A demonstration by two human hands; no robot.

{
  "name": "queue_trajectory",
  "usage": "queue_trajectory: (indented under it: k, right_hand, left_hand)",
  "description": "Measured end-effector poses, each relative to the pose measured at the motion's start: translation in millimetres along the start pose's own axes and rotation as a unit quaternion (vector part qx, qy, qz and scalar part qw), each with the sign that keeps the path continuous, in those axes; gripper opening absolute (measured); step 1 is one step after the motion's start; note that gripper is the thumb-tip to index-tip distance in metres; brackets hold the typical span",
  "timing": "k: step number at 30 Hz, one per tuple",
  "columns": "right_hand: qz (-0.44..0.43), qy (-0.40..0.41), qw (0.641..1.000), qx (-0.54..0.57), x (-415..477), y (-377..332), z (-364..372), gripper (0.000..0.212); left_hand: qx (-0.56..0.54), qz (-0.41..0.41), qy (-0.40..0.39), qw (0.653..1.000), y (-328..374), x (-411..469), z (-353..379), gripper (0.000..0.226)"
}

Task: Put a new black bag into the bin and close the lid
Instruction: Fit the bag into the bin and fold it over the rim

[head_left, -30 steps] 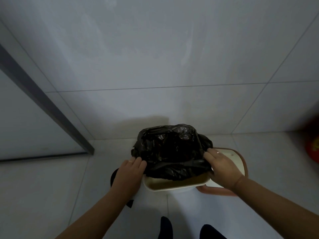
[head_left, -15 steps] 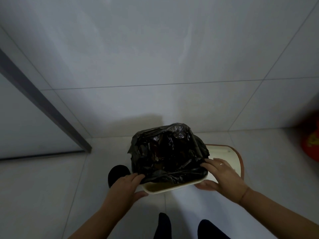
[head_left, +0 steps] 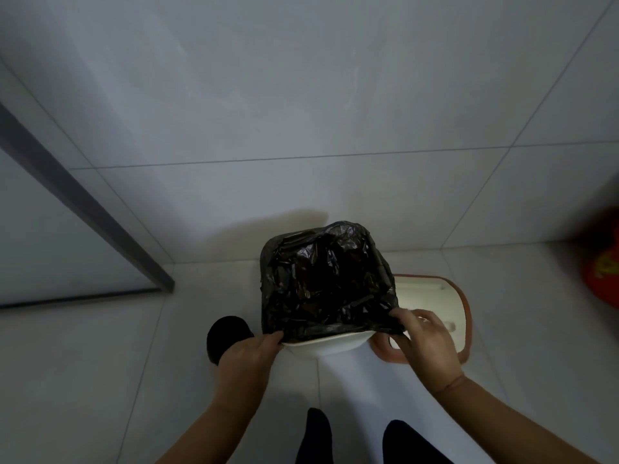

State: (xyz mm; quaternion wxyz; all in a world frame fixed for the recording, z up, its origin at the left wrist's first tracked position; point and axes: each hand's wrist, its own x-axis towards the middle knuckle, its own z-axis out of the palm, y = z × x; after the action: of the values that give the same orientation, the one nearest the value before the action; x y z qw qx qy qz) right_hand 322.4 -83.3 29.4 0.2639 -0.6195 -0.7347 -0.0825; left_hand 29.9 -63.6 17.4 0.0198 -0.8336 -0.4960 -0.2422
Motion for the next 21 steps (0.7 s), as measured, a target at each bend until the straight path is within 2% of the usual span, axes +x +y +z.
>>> queue_trajectory:
  k: [1, 3, 5, 6, 7, 9, 10, 12, 14, 15, 17, 18, 19, 21]
  right_hand:
    - [0.033, 0.004, 0.999, 0.023, -3, -4, 2, 0.031]
    - [0.134, -0.021, 0.985, 0.11, -8, -13, 4, 0.037]
    - [0.249, -0.077, 0.941, 0.216, -12, -18, 5, 0.046]
    - [0.296, -0.09, 0.911, 0.272, -13, -18, 6, 0.047]
    - [0.348, -0.089, 0.869, 0.339, -12, -17, 6, 0.042]
    - [0.471, -0.042, 0.738, 0.482, -2, -17, 4, 0.021]
    - [0.528, -0.027, 0.665, 0.527, 4, -16, 4, 0.012]
    - [0.605, -0.057, 0.548, 0.575, 14, -14, 6, 0.009]
    - [0.645, -0.112, 0.447, 0.609, 22, -14, 10, 0.009]
    - [0.661, -0.137, 0.411, 0.613, 25, -13, 11, 0.01]
    - [0.673, -0.181, 0.38, 0.608, 30, -11, 12, 0.015]
    - [0.675, -0.194, 0.365, 0.612, 33, -10, 11, 0.018]
    - [0.676, -0.199, 0.346, 0.62, 35, -9, 11, 0.019]
    - [0.685, -0.197, 0.311, 0.629, 38, -7, 13, 0.019]
  left_hand:
    - [0.008, -0.002, 0.017, 1.0, 4, -4, 3, 0.016]
    - [0.006, -0.037, -0.002, 0.999, 14, -11, 7, 0.035]
    - [-0.096, -0.155, -0.031, 0.983, 27, -18, 9, 0.036]
    - [-0.185, -0.249, -0.042, 0.95, 33, -19, 7, 0.041]
    - [-0.288, -0.328, -0.05, 0.898, 39, -18, 7, 0.044]
    - [-0.488, -0.468, -0.01, 0.737, 44, -6, 4, 0.027]
    - [-0.544, -0.524, 0.019, 0.655, 44, 3, 3, 0.018]
    - [-0.603, -0.607, 0.063, 0.514, 40, 20, 2, 0.009]
    - [-0.633, -0.657, 0.068, 0.404, 34, 32, 0, 0.007]
    - [-0.642, -0.678, 0.055, 0.355, 31, 37, -2, 0.001]
    - [-0.649, -0.711, -0.012, 0.272, 30, 42, -6, 0.017]
    - [-0.652, -0.716, -0.051, 0.243, 31, 44, -8, 0.023]
    - [-0.653, -0.717, -0.087, 0.227, 33, 45, -9, 0.026]
    - [-0.651, -0.713, -0.12, 0.231, 36, 45, -6, 0.025]
